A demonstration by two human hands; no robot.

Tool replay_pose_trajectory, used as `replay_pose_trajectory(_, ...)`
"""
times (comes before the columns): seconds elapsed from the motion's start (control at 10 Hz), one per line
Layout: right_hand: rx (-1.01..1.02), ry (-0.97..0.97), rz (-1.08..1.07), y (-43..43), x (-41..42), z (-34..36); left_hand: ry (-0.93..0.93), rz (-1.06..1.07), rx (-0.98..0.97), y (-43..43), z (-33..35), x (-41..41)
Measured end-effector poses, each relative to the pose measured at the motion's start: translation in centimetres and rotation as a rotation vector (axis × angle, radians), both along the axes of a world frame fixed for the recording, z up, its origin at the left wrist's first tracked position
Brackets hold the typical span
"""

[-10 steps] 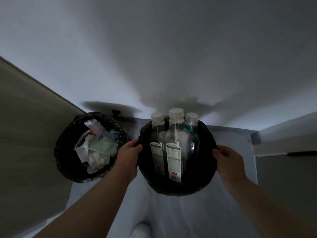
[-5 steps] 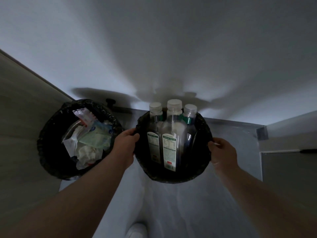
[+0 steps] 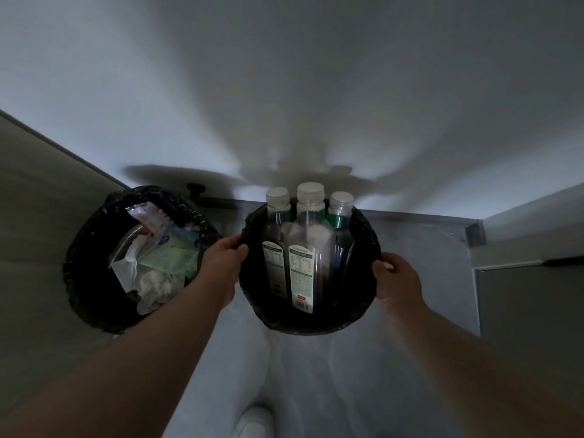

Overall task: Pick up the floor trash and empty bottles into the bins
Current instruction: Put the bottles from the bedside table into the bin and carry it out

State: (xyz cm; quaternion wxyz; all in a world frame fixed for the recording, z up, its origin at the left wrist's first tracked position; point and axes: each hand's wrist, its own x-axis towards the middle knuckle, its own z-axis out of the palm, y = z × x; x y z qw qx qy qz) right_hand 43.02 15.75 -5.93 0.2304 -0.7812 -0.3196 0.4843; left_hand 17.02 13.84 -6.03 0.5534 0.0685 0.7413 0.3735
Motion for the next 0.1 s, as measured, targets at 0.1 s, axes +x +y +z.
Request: replay_pose_trajectory(0.1, -0.044, -0.129, 0.13, 0.26, -0.7, 1.37, 0.056, -0.066, -0.016, 0.36, 0.49, -0.19)
